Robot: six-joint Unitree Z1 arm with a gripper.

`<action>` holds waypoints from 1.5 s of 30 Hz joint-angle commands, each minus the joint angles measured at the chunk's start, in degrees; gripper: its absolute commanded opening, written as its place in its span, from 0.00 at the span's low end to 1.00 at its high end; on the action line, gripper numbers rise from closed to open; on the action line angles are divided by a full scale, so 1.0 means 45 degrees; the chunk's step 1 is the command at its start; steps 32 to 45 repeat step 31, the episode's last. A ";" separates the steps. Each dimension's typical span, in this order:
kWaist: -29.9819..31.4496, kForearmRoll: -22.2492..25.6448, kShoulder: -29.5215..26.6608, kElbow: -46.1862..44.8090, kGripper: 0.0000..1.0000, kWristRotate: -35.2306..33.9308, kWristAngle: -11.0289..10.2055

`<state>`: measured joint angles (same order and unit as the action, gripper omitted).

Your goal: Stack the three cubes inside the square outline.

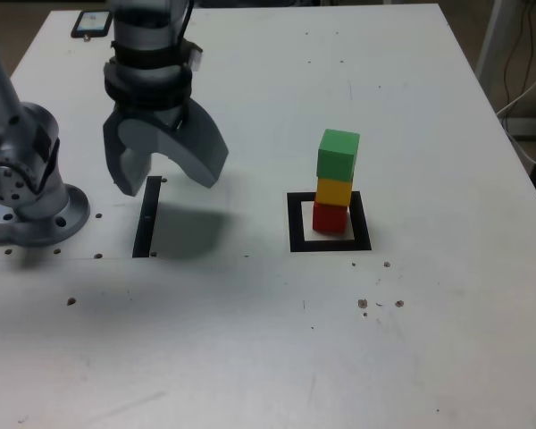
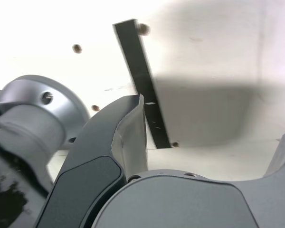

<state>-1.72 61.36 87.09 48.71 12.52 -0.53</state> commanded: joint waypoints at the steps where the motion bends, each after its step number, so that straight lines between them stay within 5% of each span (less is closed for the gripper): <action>1: 0.0109 0.0029 0.0036 -0.0240 0.99 -0.0269 -0.0195; 11: 0.0383 0.0323 -0.0015 -0.0543 0.99 -0.1282 -0.0763; 22: 0.0556 0.0654 -0.0080 -0.0426 0.99 -0.2260 -0.0453; 29: 0.0554 0.0616 0.0441 -0.0072 0.99 -0.2805 -0.0824; 45: 0.0556 0.0664 0.0540 -0.0013 0.99 -0.2938 -0.0823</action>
